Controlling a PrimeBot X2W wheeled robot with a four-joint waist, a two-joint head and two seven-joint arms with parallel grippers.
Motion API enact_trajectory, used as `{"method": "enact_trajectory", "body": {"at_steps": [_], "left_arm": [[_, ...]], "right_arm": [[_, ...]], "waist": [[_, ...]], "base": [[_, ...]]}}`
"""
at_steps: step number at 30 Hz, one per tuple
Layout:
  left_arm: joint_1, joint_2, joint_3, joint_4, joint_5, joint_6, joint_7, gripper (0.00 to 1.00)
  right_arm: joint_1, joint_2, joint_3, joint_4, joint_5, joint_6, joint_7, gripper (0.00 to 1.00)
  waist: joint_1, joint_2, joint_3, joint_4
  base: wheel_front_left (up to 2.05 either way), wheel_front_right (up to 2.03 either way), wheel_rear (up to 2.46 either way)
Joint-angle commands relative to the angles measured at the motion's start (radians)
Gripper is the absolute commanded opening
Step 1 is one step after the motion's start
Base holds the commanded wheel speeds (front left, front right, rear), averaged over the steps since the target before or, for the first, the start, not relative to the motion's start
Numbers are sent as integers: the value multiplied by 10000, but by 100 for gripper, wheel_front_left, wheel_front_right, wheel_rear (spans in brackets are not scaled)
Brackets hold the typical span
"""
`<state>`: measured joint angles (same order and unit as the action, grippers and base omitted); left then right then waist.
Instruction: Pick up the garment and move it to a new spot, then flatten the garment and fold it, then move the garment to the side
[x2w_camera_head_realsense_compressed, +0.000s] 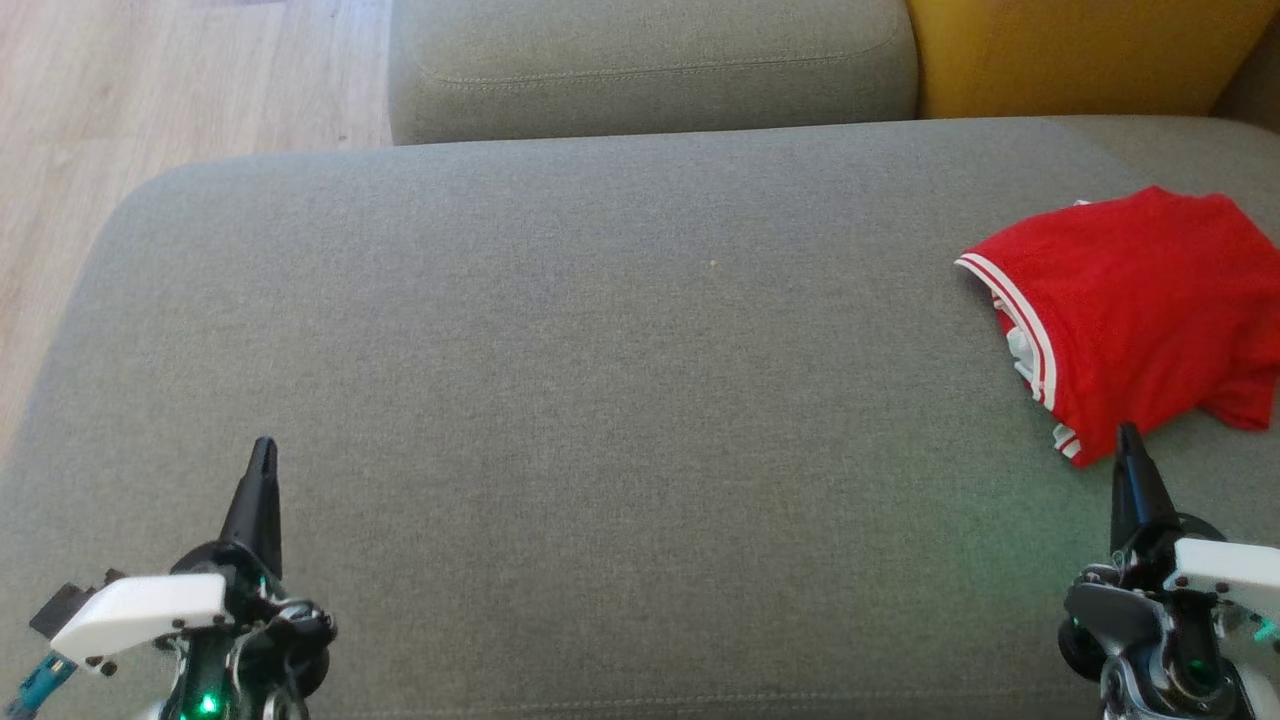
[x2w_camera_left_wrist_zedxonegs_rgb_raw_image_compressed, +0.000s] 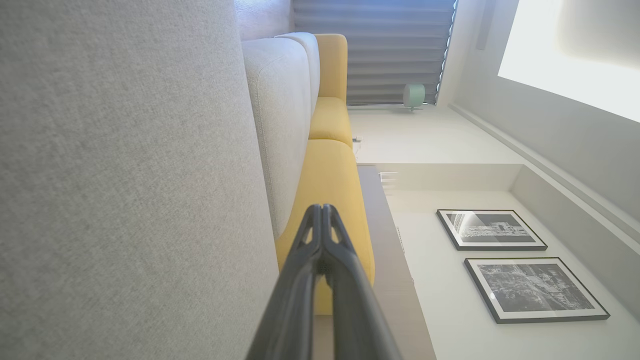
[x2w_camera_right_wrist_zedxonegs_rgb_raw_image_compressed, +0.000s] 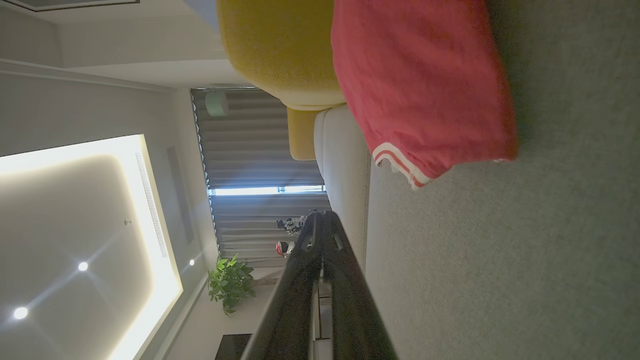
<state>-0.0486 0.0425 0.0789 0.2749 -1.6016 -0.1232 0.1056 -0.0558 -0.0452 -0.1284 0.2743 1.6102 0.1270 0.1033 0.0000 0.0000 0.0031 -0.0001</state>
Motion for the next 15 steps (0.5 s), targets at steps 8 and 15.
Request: {"method": "enact_trajectory", "body": {"at_steps": [8, 15], "left_arm": [[-596, 78, 355, -295, -65, -75, 82, 0], [-596, 78, 354, -296, -66, -75, 81, 0]], "right_arm": [[-517, -92, 194, -298, 24, 37, 61, 0], [-518, -87, 188, -297, 18, 37, 65, 0]], "waist": [[0, 0, 0, 1], [0, 0, 0, 1]], "base": [[0, 0, 0], [0, 0, 0]]}}
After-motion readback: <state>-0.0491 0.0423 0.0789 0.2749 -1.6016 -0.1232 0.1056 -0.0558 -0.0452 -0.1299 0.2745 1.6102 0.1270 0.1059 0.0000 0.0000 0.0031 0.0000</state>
